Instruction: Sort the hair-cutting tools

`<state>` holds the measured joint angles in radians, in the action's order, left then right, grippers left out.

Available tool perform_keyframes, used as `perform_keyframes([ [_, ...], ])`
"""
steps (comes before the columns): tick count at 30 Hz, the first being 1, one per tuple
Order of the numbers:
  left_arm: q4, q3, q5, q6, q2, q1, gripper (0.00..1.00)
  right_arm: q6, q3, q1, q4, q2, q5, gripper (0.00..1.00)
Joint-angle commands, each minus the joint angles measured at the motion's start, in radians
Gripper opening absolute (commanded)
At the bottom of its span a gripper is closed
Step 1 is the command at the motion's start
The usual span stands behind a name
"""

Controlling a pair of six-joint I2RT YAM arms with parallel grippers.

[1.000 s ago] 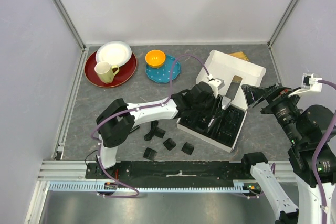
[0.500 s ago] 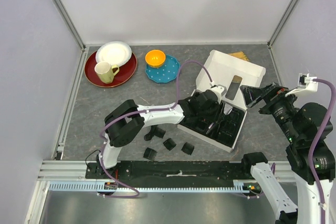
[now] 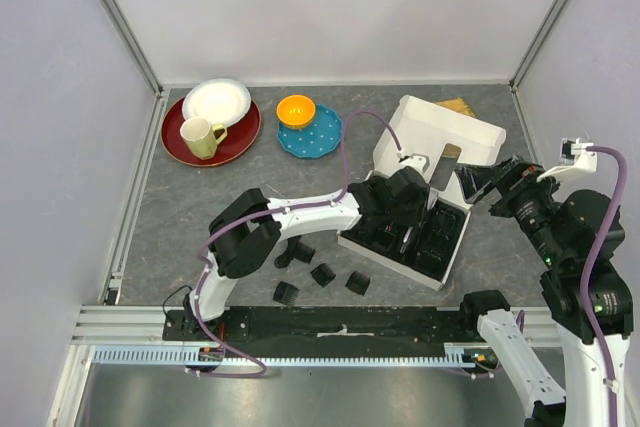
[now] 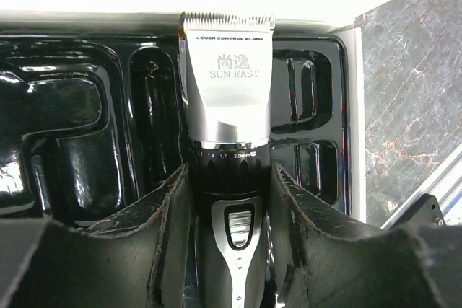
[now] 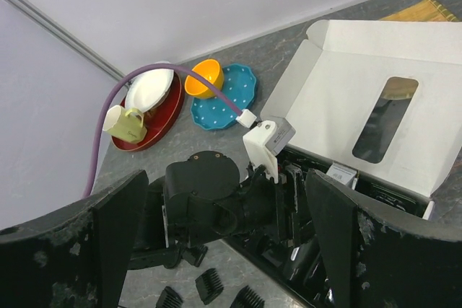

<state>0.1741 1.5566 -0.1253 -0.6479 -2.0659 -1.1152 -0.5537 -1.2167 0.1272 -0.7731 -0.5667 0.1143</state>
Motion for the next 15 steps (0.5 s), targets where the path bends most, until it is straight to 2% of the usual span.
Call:
perform_keyframes([
  [1,0.021,0.074,0.013,-0.081,-0.010,-0.015,0.02,0.008,0.013,0.003,0.017,-0.010,-0.016,0.98],
  [10,0.039,0.051,0.019,-0.116,-0.029,-0.031,0.02,0.014,0.019,0.003,0.018,-0.007,-0.019,0.98],
  [15,0.042,0.065,-0.003,-0.115,-0.065,-0.034,0.14,0.012,0.023,0.002,0.017,-0.009,-0.016,0.98],
])
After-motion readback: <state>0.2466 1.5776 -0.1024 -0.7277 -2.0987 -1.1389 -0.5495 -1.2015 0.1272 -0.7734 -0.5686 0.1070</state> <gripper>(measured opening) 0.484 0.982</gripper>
